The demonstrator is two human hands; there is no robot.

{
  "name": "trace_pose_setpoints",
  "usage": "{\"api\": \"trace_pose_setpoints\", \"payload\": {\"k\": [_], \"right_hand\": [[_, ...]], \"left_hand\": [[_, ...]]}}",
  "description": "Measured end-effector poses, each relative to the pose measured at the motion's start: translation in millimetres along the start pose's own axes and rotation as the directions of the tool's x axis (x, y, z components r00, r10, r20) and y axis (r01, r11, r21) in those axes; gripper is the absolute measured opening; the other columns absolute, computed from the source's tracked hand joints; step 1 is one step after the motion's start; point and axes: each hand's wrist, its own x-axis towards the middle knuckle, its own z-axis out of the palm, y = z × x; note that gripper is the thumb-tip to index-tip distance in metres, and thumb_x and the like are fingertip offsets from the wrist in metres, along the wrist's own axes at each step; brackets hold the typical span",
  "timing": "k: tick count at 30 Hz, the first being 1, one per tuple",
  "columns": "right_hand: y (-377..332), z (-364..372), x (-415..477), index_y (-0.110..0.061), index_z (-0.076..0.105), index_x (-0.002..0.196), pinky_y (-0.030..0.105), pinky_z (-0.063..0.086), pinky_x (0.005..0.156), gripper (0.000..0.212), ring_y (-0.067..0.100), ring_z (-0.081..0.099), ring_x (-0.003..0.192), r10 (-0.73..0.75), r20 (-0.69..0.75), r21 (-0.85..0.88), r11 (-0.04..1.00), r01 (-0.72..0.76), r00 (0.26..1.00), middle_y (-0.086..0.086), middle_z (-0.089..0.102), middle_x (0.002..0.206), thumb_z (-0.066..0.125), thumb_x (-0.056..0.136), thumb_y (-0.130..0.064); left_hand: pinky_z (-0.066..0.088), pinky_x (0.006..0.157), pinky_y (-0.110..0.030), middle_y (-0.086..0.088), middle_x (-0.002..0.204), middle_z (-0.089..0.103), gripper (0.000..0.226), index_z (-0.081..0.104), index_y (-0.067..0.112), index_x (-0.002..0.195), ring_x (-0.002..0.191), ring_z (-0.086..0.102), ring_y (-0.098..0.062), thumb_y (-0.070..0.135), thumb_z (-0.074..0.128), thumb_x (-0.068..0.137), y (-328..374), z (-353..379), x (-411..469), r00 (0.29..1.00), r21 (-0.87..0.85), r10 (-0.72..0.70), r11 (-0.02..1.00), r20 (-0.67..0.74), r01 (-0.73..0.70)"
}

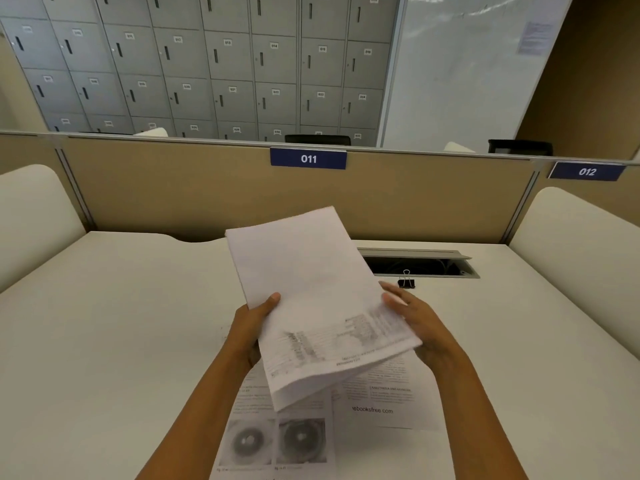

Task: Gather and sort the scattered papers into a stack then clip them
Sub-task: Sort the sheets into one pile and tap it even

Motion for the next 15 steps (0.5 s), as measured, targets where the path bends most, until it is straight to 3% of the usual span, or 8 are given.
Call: {"api": "trace_pose_setpoints", "payload": {"k": [2, 5, 7, 9, 11, 15], "right_hand": [[1.1, -4.1, -3.0, -0.018, 0.055, 0.126, 0.028, 0.059, 0.066, 0.042, 0.018, 0.072, 0.087, -0.024, -0.081, 0.272, 0.961, 0.045, 0.996, 0.004, 0.073, 0.101, 0.044, 0.093, -0.042], [13.6, 9.4, -14.9, -0.015, 0.053, 0.129, 0.029, 0.058, 0.07, 0.069, 0.019, 0.07, 0.092, -0.012, -0.042, 0.534, 0.845, 0.033, 0.999, 0.008, 0.07, 0.109, 0.031, 0.085, -0.064], [22.2, 27.4, -25.3, -0.012, 0.053, 0.128, 0.034, 0.058, 0.074, 0.089, 0.024, 0.068, 0.095, -0.006, 0.045, 0.566, 0.824, -0.02, 0.999, 0.011, 0.068, 0.112, 0.043, 0.068, -0.077], [26.4, 47.8, -32.4, -0.017, 0.051, 0.13, 0.036, 0.056, 0.079, 0.099, 0.026, 0.066, 0.103, -0.011, 0.113, 0.515, 0.856, -0.049, 0.994, 0.01, 0.066, 0.118, 0.056, 0.055, -0.081], [27.7, 68.9, -35.6, -0.026, 0.046, 0.134, 0.036, 0.056, 0.083, 0.087, 0.023, 0.063, 0.111, -0.008, 0.086, 0.434, 0.9, -0.031, 0.996, 0.005, 0.063, 0.125, 0.062, 0.061, -0.071], [37.7, 84.6, -23.2, -0.016, 0.049, 0.133, 0.038, 0.056, 0.085, 0.058, 0.023, 0.064, 0.107, 0.061, -0.207, 0.385, 0.923, 0.024, 0.976, 0.007, 0.062, 0.126, 0.069, 0.079, -0.01]], "left_hand": [[0.055, 0.074, -0.041, -0.014, 0.102, 0.067, 0.03, 0.057, 0.007, 0.107, 0.088, 0.065, -0.033, 0.026, 0.063, 0.085, -2.4, 2.7, -2.4, 0.997, -0.074, 0.016, 0.997, -0.077, -0.022], [0.052, 0.079, -0.041, -0.013, 0.111, 0.064, 0.042, 0.055, 0.003, 0.118, 0.095, 0.062, -0.031, 0.026, 0.064, 0.084, -6.4, 8.8, -3.8, 0.979, -0.198, 0.056, 0.976, -0.196, -0.095], [0.051, 0.08, -0.04, -0.011, 0.115, 0.062, 0.049, 0.052, 0.004, 0.124, 0.099, 0.06, -0.029, 0.028, 0.065, 0.083, -9.0, 15.6, -4.9, 0.963, -0.235, 0.073, 0.962, -0.259, -0.136], [0.049, 0.079, -0.037, -0.005, 0.107, 0.062, 0.04, 0.054, 0.008, 0.117, 0.096, 0.059, -0.026, 0.029, 0.064, 0.084, -10.7, 24.0, -9.4, 0.944, -0.239, 0.093, 0.955, -0.318, -0.175], [0.047, 0.079, -0.037, 0.0, 0.098, 0.059, 0.026, 0.052, 0.016, 0.105, 0.091, 0.058, -0.023, 0.03, 0.061, 0.086, -13.1, 33.5, -16.0, 0.926, -0.228, 0.101, 0.954, -0.363, -0.194], [0.05, 0.082, -0.038, 0.004, 0.091, 0.058, 0.024, 0.049, 0.021, 0.103, 0.088, 0.057, -0.023, 0.034, 0.06, 0.086, -19.7, 41.5, -22.8, 0.919, -0.23, 0.093, 0.954, -0.383, -0.192]]}}
